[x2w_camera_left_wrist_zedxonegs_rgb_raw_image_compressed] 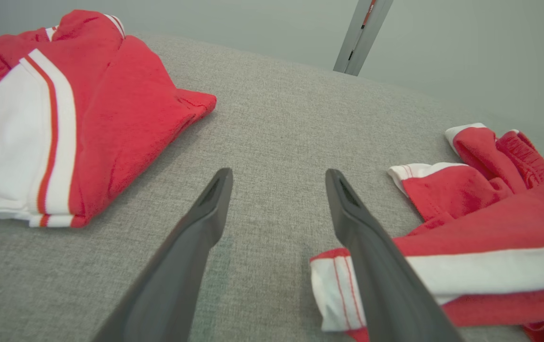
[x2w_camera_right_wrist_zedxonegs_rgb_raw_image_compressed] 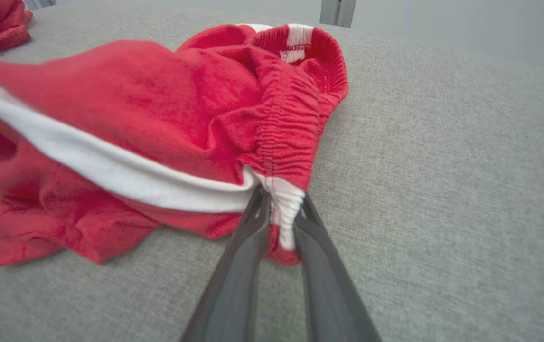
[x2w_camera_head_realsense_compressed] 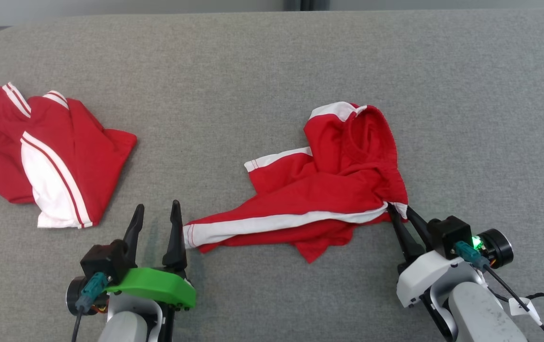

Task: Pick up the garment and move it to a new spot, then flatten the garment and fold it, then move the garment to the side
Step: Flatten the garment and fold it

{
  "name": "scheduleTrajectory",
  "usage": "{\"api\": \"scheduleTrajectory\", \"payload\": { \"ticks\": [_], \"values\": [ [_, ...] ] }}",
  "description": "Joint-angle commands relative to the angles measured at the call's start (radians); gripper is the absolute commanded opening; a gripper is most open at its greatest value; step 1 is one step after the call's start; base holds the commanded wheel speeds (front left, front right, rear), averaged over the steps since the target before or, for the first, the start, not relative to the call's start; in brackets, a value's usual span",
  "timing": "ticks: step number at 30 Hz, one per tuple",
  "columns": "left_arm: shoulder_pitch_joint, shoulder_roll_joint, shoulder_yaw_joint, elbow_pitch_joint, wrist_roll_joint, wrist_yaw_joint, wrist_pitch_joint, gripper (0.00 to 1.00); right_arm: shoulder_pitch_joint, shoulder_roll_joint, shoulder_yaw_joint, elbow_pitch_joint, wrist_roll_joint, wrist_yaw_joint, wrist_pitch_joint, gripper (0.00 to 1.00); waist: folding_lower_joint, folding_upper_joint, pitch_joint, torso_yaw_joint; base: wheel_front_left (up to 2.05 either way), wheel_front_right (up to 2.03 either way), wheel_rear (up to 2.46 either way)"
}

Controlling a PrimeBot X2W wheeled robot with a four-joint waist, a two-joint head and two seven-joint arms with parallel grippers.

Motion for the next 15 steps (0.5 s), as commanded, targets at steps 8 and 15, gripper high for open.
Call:
{"api": "scheduleTrajectory", "payload": {
  "ticks": [8, 15],
  "values": [
    [0.026, 0.005, -0.015, 0.018, 0.007, -0.012, -0.001, 1.00, 0.047, 0.008, -0.058, -0.008, -0.008, -0.001, -0.005, 0.00, 0.0000, 0.0000, -0.034, -0.008, 0.00, 0.00, 0.00],
    [0.065, 0.005, -0.071, 0.035, 0.013, -0.035, -0.001, 1.00, 0.083, 0.016, -0.101, -0.005, -0.009, -0.001, -0.005, 0.02, 0.0000, 0.0000, -0.063, -0.012, 0.00, 0.00, 0.00]
  ]
}}
